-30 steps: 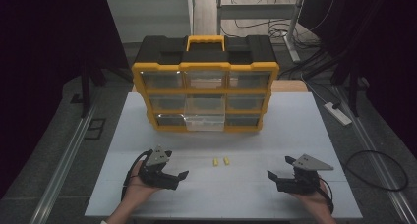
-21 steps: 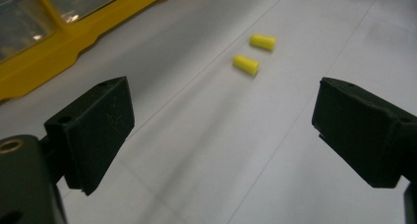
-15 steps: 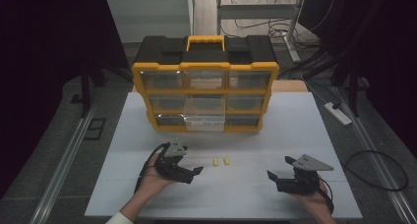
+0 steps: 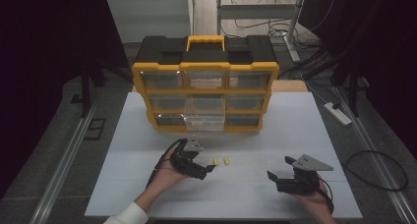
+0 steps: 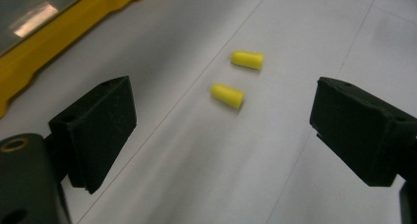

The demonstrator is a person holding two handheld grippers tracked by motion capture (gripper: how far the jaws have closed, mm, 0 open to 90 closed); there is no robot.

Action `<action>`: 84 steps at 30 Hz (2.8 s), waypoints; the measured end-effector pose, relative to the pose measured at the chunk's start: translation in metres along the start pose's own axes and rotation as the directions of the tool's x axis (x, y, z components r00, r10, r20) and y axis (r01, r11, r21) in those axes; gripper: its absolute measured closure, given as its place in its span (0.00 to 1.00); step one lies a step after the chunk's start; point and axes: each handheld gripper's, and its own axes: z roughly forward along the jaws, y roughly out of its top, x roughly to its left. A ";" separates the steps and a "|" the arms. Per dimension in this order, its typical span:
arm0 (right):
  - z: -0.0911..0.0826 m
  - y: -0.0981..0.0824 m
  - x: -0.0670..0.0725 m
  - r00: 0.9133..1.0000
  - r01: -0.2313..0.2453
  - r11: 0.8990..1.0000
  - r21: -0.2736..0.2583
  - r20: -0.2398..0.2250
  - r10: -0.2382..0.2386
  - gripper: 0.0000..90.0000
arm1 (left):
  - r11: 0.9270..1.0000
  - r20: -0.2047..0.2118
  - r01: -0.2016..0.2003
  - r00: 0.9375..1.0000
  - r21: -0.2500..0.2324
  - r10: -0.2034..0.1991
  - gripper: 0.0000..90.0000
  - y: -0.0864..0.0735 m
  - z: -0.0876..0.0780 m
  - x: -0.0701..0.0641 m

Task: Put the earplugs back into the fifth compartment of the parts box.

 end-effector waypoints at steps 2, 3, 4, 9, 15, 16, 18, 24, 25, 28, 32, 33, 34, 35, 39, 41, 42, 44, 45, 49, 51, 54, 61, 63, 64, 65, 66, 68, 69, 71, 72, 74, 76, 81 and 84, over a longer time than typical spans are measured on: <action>0.000 0.000 0.000 1.000 0.004 1.000 0.001 0.002 -0.004 0.17 | 1.000 -0.005 -0.007 1.000 0.016 0.007 0.12 0.003 0.005 -0.001; 0.000 0.000 0.000 1.000 0.003 1.000 0.003 0.002 -0.003 0.17 | 1.000 -0.004 -0.009 1.000 0.021 0.009 0.12 0.004 0.007 -0.001; 0.000 0.000 0.000 1.000 0.002 1.000 0.003 0.003 -0.002 0.17 | 1.000 0.000 -0.008 1.000 0.025 0.008 0.13 0.005 0.009 -0.001; 0.000 -0.001 0.000 1.000 0.002 1.000 0.005 0.004 -0.002 0.17 | 0.999 0.024 -0.011 1.000 0.053 0.010 0.15 0.010 0.022 0.002; 0.001 -0.001 0.000 1.000 0.006 1.000 0.008 0.005 -0.007 0.17 | 0.995 0.035 -0.006 0.999 0.098 0.002 0.18 0.012 0.035 0.005; 0.001 -0.001 0.000 1.000 0.006 1.000 0.009 0.006 -0.006 0.17 | 0.994 0.042 -0.005 0.999 0.105 0.001 0.20 0.012 0.037 0.006; 0.001 -0.001 0.000 1.000 0.005 1.000 0.008 0.006 -0.005 0.17 | 0.994 0.050 -0.002 0.999 0.111 -0.004 0.22 0.013 0.040 0.007; 0.001 -0.001 0.000 1.000 0.004 1.000 0.008 0.006 -0.004 0.17 | 0.992 0.075 -0.014 0.997 0.126 0.004 0.28 0.014 0.046 0.008; 0.001 -0.001 0.000 1.000 0.004 1.000 0.008 0.006 -0.004 0.17 | 0.991 0.078 -0.021 0.997 0.131 0.010 0.29 0.014 0.046 0.008; 0.001 -0.001 0.000 1.000 0.005 1.000 0.007 0.006 -0.005 0.17 | 0.989 0.076 -0.021 0.997 0.146 0.010 0.32 0.013 0.048 0.008; 0.001 -0.001 0.000 1.000 0.005 1.000 0.007 0.007 -0.005 0.17 | 0.989 0.079 -0.022 0.997 0.145 0.010 0.37 0.013 0.048 0.009; 0.001 -0.001 0.000 1.000 0.006 1.000 0.007 0.007 -0.006 0.17 | 0.989 0.079 -0.024 0.997 0.146 0.012 0.39 0.013 0.048 0.009; 0.001 -0.001 0.000 1.000 0.005 1.000 0.007 0.006 -0.005 0.17 | 0.989 0.078 -0.028 0.997 0.147 0.017 0.41 0.013 0.048 0.009; 0.001 -0.001 0.000 1.000 0.005 1.000 0.007 0.005 -0.005 0.17 | 0.989 0.077 -0.028 0.997 0.147 0.017 0.43 0.013 0.048 0.008; 0.001 -0.001 0.000 1.000 0.005 1.000 0.007 0.005 -0.005 0.17 | 0.987 0.063 -0.049 0.997 0.151 0.040 0.49 0.013 0.047 0.007; 0.001 -0.001 0.000 1.000 0.005 1.000 0.006 0.004 -0.005 0.17 | 0.986 0.048 -0.063 0.997 0.154 0.056 0.55 0.013 0.047 0.006; 0.001 -0.001 0.000 1.000 0.005 1.000 0.005 0.004 -0.005 0.17 | 0.986 0.047 -0.065 0.997 0.153 0.058 0.58 0.013 0.047 0.006; 0.001 -0.001 0.000 1.000 0.008 1.000 0.010 0.004 -0.008 0.17 | 0.987 0.050 -0.066 0.997 0.150 0.059 0.64 0.013 0.046 0.006; 0.001 -0.001 0.000 1.000 0.008 1.000 0.008 0.004 -0.008 0.17 | 0.987 0.050 -0.069 0.997 0.149 0.062 0.68 0.013 0.046 0.006; 0.001 -0.001 0.000 1.000 0.009 1.000 0.010 0.003 -0.009 0.17 | 0.984 0.062 -0.097 0.994 0.147 0.089 0.76 0.013 0.046 0.004; 0.000 -0.001 0.000 1.000 0.011 1.000 0.009 0.003 -0.011 0.17 | 0.984 0.064 -0.101 0.994 0.146 0.093 0.79 0.013 0.045 0.004; 0.000 -0.001 0.000 1.000 0.011 1.000 0.007 0.002 -0.011 0.17 | 0.984 0.056 -0.110 0.993 0.140 0.103 0.81 0.013 0.043 0.003; 0.000 -0.001 0.000 1.000 0.009 1.000 0.006 0.002 -0.009 0.17 | 0.994 0.088 -0.081 0.993 0.075 0.075 0.84 0.016 0.029 0.002; 0.000 -0.001 0.000 1.000 0.010 1.000 0.006 0.002 -0.010 0.17 | 0.994 0.088 -0.085 0.993 0.065 0.080 0.84 0.016 0.026 0.000; 0.000 -0.001 0.000 1.000 0.009 1.000 0.005 0.003 -0.009 0.17 | 0.994 0.086 -0.088 0.993 0.059 0.083 0.85 0.016 0.024 0.000; 0.000 -0.001 0.000 1.000 0.011 1.000 0.007 0.003 -0.011 0.17 | 0.995 0.083 -0.089 0.993 0.054 0.084 0.85 0.016 0.022 -0.001; 0.000 -0.001 0.000 1.000 0.010 1.000 0.005 0.004 -0.010 0.17 | 0.995 0.080 -0.090 0.993 0.048 0.086 0.84 0.015 0.019 -0.001; 0.000 -0.001 0.000 1.000 0.012 1.000 0.005 0.004 -0.012 0.17 | 0.995 0.075 -0.091 0.993 0.038 0.088 0.84 0.014 0.014 -0.001; 0.000 -0.001 0.000 1.000 0.013 1.000 0.005 0.003 -0.013 0.17 | 0.996 0.071 -0.086 0.994 0.027 0.084 0.84 0.013 0.010 -0.002; 0.000 -0.001 0.000 1.000 0.012 1.000 0.004 0.003 -0.012 0.17 | 0.997 0.063 -0.079 0.995 0.007 0.078 0.85 0.011 0.003 -0.002; 0.000 -0.001 0.000 1.000 0.012 1.000 0.004 0.003 -0.012 0.17 | 0.997 0.059 -0.078 0.995 -0.001 0.078 0.85 0.010 0.001 -0.001; 0.000 0.000 0.000 1.000 0.011 1.000 0.003 0.005 -0.011 0.17 | 0.997 0.051 -0.074 0.996 -0.016 0.075 0.85 0.009 -0.003 0.000; 0.000 0.000 0.000 1.000 0.012 1.000 0.003 0.006 -0.012 0.17 | 0.997 0.043 -0.066 0.997 -0.036 0.067 0.85 0.009 -0.007 0.001; 0.000 0.000 0.000 1.000 0.016 1.000 0.000 0.002 -0.016 0.17 | 0.996 0.032 -0.053 0.998 -0.072 0.056 0.85 0.009 -0.014 -0.001; 0.000 0.000 0.000 1.000 0.019 1.000 0.000 0.001 -0.019 0.17 | 0.994 0.027 -0.050 0.998 -0.093 0.053 0.85 0.010 -0.021 0.000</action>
